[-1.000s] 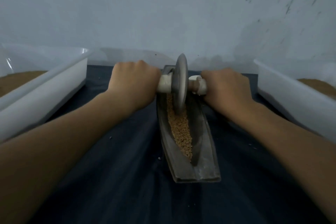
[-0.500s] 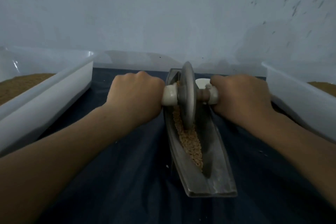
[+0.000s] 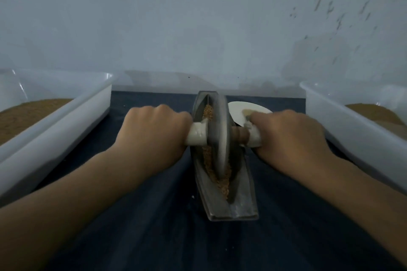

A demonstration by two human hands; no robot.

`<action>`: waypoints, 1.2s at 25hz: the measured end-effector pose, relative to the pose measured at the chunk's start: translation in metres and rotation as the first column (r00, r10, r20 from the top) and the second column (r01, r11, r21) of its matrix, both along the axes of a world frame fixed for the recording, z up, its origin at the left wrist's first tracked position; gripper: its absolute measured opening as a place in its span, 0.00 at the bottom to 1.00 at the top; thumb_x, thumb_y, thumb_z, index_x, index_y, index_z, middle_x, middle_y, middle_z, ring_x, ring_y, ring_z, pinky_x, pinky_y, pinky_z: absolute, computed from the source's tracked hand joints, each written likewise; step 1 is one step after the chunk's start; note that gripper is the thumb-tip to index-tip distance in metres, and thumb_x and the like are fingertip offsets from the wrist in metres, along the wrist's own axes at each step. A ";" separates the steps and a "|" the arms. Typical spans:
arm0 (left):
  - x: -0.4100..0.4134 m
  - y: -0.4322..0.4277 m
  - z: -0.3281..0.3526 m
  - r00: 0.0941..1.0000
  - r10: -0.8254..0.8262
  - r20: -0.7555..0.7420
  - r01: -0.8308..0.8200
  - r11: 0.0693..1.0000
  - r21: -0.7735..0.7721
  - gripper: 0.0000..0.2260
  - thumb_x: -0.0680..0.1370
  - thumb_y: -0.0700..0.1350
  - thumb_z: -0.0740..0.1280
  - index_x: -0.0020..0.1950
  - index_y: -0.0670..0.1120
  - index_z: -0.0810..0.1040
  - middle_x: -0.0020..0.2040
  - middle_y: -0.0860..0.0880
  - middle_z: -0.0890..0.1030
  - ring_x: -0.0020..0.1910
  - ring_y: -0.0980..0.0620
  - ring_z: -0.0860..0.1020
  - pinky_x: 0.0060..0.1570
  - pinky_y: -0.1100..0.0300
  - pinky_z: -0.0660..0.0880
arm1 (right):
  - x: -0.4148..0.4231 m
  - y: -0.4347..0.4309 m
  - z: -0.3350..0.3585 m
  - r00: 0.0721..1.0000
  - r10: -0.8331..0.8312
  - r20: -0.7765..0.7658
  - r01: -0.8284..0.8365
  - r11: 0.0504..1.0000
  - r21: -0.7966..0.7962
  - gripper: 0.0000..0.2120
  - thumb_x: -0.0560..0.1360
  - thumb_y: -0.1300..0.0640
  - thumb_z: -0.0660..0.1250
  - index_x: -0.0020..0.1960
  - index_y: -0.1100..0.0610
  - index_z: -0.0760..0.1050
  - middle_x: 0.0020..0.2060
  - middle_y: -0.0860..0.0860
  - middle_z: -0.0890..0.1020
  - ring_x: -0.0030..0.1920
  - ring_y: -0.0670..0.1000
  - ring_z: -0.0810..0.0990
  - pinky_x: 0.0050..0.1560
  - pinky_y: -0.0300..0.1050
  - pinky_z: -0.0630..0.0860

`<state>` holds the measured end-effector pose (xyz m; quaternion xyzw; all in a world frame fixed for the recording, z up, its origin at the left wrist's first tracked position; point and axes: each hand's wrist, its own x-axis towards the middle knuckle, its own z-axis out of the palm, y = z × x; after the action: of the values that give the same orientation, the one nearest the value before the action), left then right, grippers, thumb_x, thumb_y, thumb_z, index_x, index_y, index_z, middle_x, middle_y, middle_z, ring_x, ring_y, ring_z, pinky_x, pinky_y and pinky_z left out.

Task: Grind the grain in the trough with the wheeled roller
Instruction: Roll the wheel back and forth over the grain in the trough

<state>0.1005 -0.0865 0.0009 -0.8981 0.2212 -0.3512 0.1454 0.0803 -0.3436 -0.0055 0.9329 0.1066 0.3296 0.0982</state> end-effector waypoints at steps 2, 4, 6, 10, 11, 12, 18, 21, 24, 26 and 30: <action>-0.019 0.003 0.009 0.998 -0.058 -0.017 0.058 0.998 -0.005 0.24 0.61 0.49 0.77 0.36 0.51 0.59 0.27 0.53 0.57 0.23 0.50 0.55 0.30 0.65 0.45 | -0.022 -0.008 0.002 0.999 0.039 -0.013 -0.039 0.999 0.012 0.09 0.65 0.48 0.70 0.38 0.49 0.71 0.26 0.47 0.71 0.26 0.58 0.73 0.26 0.41 0.64; -0.015 0.004 0.011 0.997 -0.063 -0.036 0.062 0.998 -0.010 0.24 0.61 0.50 0.77 0.36 0.52 0.59 0.27 0.53 0.56 0.23 0.50 0.55 0.30 0.66 0.45 | -0.023 -0.012 0.005 0.999 0.040 -0.026 -0.039 0.999 0.021 0.09 0.65 0.47 0.67 0.38 0.49 0.68 0.26 0.48 0.71 0.25 0.58 0.73 0.26 0.44 0.68; 0.003 0.001 0.002 0.999 0.016 -0.031 -0.016 1.000 0.017 0.20 0.66 0.52 0.74 0.35 0.53 0.60 0.28 0.54 0.55 0.24 0.50 0.57 0.29 0.64 0.47 | -0.004 -0.009 0.004 1.000 -0.013 -0.005 0.013 1.000 -0.007 0.10 0.65 0.48 0.69 0.38 0.49 0.68 0.26 0.49 0.71 0.26 0.58 0.73 0.27 0.41 0.63; 0.066 -0.017 0.003 0.995 0.098 0.009 -0.098 0.995 -0.006 0.08 0.73 0.48 0.67 0.38 0.52 0.70 0.30 0.51 0.60 0.29 0.44 0.72 0.29 0.57 0.60 | 0.067 0.001 -0.004 0.997 -0.054 -0.062 0.058 0.995 0.078 0.12 0.72 0.49 0.71 0.39 0.47 0.67 0.29 0.47 0.70 0.33 0.56 0.73 0.29 0.42 0.59; 0.077 -0.020 0.007 0.995 0.104 -0.005 -0.104 0.994 -0.016 0.05 0.73 0.47 0.67 0.39 0.50 0.73 0.30 0.51 0.62 0.30 0.44 0.71 0.30 0.57 0.62 | 0.082 0.002 -0.004 0.996 -0.054 -0.067 0.061 0.992 0.112 0.12 0.73 0.48 0.70 0.39 0.47 0.67 0.30 0.47 0.71 0.34 0.55 0.73 0.30 0.42 0.59; 0.084 -0.023 0.010 0.994 0.107 -0.022 -0.107 0.994 -0.024 0.03 0.74 0.46 0.66 0.40 0.50 0.75 0.31 0.50 0.63 0.30 0.45 0.69 0.31 0.56 0.62 | 0.092 0.001 -0.004 0.997 -0.049 -0.058 0.057 0.989 0.135 0.12 0.74 0.49 0.69 0.38 0.47 0.66 0.30 0.47 0.71 0.34 0.55 0.73 0.30 0.42 0.59; 0.037 -0.013 0.003 0.997 0.076 0.031 -0.076 0.997 0.005 0.14 0.73 0.48 0.68 0.37 0.52 0.63 0.28 0.50 0.62 0.25 0.48 0.62 0.27 0.60 0.52 | 0.042 -0.004 -0.004 0.995 -0.035 -0.092 0.040 0.998 0.051 0.14 0.71 0.48 0.70 0.39 0.47 0.64 0.31 0.47 0.70 0.34 0.57 0.73 0.30 0.44 0.58; -0.010 -0.001 0.006 1.000 0.027 -0.016 -0.026 1.000 0.006 0.21 0.65 0.50 0.75 0.36 0.52 0.61 0.27 0.54 0.55 0.25 0.53 0.50 0.29 0.65 0.45 | -0.010 -0.010 0.005 0.998 -0.013 -0.065 0.011 1.000 -0.027 0.11 0.69 0.44 0.67 0.40 0.48 0.67 0.28 0.48 0.71 0.29 0.58 0.74 0.27 0.43 0.63; -0.019 0.004 0.013 0.998 -0.047 -0.050 0.046 0.999 -0.027 0.24 0.60 0.49 0.77 0.34 0.52 0.60 0.26 0.54 0.56 0.23 0.53 0.51 0.31 0.67 0.45 | -0.031 -0.015 0.011 0.998 0.007 -0.063 -0.008 1.000 -0.012 0.14 0.66 0.43 0.67 0.38 0.45 0.62 0.25 0.48 0.70 0.24 0.57 0.71 0.25 0.40 0.62; -0.004 0.000 0.009 0.999 0.022 -0.036 -0.022 1.000 0.011 0.22 0.64 0.49 0.76 0.34 0.53 0.60 0.26 0.54 0.56 0.24 0.53 0.50 0.30 0.65 0.45 | -0.015 -0.013 0.004 0.997 -0.036 -0.072 0.035 0.999 -0.009 0.13 0.67 0.45 0.70 0.39 0.46 0.65 0.27 0.49 0.72 0.27 0.57 0.72 0.27 0.41 0.60; 0.057 -0.016 -0.007 0.990 0.139 0.012 -0.138 0.989 -0.060 0.10 0.74 0.46 0.68 0.39 0.51 0.68 0.29 0.51 0.63 0.25 0.49 0.61 0.27 0.60 0.53 | 0.060 -0.001 -0.002 0.989 -0.134 -0.054 0.137 0.990 0.040 0.09 0.73 0.46 0.68 0.41 0.47 0.69 0.31 0.48 0.71 0.34 0.56 0.73 0.30 0.43 0.59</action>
<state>0.1572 -0.1026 -0.0057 -0.9123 0.1467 -0.3539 0.1445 0.1402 -0.3451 -0.0073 0.9481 0.0382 0.3004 0.0970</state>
